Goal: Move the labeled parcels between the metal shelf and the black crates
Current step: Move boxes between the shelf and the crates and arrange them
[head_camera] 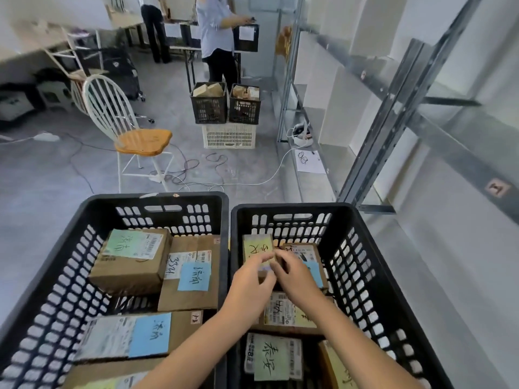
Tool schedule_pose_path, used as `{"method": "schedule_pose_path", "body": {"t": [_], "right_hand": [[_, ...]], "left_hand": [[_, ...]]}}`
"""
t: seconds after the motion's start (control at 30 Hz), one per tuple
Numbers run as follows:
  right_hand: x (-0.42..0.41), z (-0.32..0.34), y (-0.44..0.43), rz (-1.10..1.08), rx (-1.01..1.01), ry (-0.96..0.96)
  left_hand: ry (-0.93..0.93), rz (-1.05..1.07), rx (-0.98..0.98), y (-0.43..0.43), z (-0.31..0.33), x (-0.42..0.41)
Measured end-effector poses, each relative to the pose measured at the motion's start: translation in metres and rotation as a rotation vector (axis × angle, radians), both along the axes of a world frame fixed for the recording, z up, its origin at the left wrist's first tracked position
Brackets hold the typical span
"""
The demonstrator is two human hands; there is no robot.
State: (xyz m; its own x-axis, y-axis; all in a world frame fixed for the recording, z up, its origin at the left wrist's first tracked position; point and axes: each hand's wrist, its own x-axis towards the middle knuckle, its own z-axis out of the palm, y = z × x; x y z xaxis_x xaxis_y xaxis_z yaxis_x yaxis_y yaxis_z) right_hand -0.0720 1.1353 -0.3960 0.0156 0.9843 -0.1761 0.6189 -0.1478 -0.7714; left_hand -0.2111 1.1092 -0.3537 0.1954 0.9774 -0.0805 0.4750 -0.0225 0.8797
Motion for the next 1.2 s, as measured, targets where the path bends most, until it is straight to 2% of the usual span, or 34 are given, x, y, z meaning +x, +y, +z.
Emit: {"method": "schedule_pose_path", "body": {"t": [0.2, 0.3, 0.63, 1.03, 1.2], "right_hand": [[0.020, 0.031, -0.060, -0.092, 0.094, -0.248], [0.020, 0.042, -0.096, -0.135, 0.109, -0.301], [0.022, 0.106, -0.180, -0.228, 0.242, -0.512], [0.055, 0.160, -0.364, -0.512, 0.290, -0.618], [0.058, 0.174, -0.435, -0.548, 0.268, -0.686]], "left_hand": [[0.016, -0.197, 0.080, -0.013, 0.001, -0.014], [0.042, -0.277, 0.122, -0.023, 0.004, -0.023], [0.229, -0.515, 0.535, -0.072, 0.056, -0.014], [0.142, -0.796, 0.736, -0.206, 0.092, 0.056], [0.046, -0.900, 0.792, -0.268, 0.113, 0.068]]}}
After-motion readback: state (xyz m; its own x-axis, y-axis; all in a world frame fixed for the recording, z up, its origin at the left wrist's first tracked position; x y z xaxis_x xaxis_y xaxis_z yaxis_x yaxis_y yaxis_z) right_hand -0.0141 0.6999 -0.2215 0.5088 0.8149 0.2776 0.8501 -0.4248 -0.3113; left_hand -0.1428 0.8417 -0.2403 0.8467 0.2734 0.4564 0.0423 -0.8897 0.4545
